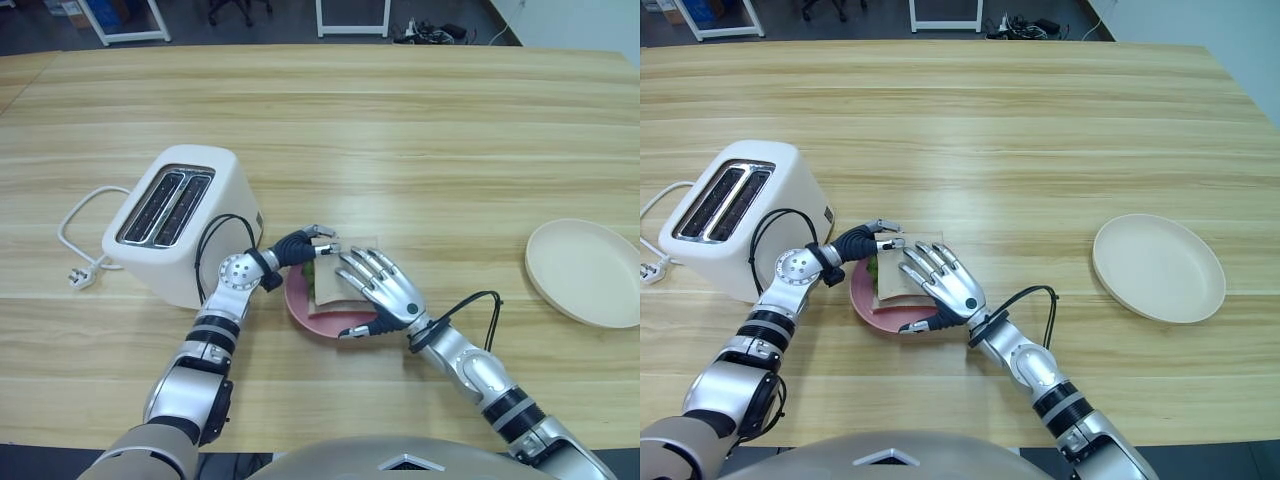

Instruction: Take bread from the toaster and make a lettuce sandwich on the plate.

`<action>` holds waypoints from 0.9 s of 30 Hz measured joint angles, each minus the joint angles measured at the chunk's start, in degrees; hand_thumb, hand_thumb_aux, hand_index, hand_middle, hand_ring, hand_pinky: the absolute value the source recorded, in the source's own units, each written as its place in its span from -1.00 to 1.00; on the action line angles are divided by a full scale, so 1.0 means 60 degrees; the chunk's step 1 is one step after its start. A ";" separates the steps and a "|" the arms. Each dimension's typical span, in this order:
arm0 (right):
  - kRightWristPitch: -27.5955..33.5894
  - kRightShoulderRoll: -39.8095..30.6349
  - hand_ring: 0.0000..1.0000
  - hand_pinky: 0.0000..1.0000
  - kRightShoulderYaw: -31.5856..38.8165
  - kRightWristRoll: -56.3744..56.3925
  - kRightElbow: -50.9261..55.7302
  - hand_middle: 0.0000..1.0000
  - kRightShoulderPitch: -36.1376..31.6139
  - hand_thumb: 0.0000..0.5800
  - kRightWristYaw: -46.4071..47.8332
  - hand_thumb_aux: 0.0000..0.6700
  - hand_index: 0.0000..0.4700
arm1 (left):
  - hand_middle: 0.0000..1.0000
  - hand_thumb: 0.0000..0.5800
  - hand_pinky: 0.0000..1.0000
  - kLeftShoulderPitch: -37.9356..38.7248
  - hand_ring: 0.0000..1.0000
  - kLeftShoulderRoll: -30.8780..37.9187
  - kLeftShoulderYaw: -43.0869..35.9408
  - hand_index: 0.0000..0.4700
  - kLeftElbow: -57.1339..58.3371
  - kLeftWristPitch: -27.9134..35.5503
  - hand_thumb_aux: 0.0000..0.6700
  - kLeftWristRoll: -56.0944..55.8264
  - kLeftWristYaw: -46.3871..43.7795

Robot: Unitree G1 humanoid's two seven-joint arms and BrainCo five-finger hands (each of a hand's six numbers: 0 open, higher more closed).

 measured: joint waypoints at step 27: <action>0.0874 -0.0479 -1.00 -1.00 0.1431 0.0043 -0.0014 -1.00 -0.0328 -1.00 0.0498 -1.00 -1.00 | -1.00 -1.00 -1.00 0.2108 -1.00 0.0106 -0.0808 -1.00 -0.6690 0.3346 -1.00 0.8102 1.0806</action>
